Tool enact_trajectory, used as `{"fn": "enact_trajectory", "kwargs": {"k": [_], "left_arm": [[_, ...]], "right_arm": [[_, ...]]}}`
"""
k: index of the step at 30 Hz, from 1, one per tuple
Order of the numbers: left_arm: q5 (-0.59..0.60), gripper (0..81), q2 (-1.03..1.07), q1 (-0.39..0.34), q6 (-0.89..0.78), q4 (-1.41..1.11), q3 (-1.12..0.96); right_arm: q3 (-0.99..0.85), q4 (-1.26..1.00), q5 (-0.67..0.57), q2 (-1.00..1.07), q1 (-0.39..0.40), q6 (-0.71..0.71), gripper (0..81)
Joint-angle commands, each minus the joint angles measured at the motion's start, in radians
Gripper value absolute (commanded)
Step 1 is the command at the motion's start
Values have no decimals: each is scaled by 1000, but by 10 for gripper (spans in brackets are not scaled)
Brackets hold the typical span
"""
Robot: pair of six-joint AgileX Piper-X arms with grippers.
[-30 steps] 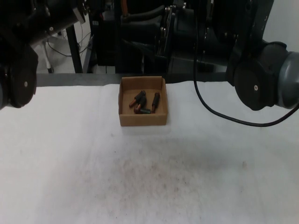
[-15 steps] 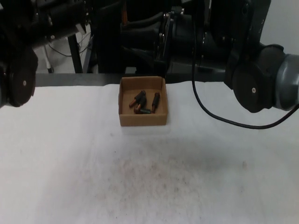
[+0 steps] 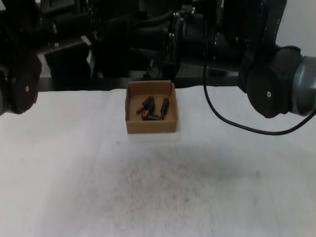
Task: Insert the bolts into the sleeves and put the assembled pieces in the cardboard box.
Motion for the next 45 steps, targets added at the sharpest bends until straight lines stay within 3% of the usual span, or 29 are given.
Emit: {"fn": "enact_trajectory", "kwargs": {"k": [1, 21, 23, 28, 33, 38, 45], "left_arm": [[21, 436, 3, -2, -62, 0, -2], [-45, 436, -22, 10, -63, -8, -119], [-82, 385, -22, 21, -63, -8, -119], [-167, 0, -22, 70, -22, -5, -119], [-229, 3, -22, 109, 0, 93, -119], [-273, 3, -22, 114, 60, 285, -119], [-351, 3, -22, 114, 87, 570, -119]], "right_arm": [[-12, -25, 1, -15, 0, 0, 8], [-12, -25, 14, -15, -37, 0, 8], [-12, -25, 64, -15, -37, 0, 8], [-12, -12, 238, -15, -37, 13, 8], [-21, 53, 333, -15, -39, 78, 8], [-100, 372, 525, -4, -46, 83, 8], [-333, 755, 514, 155, -91, 83, 8]]}}
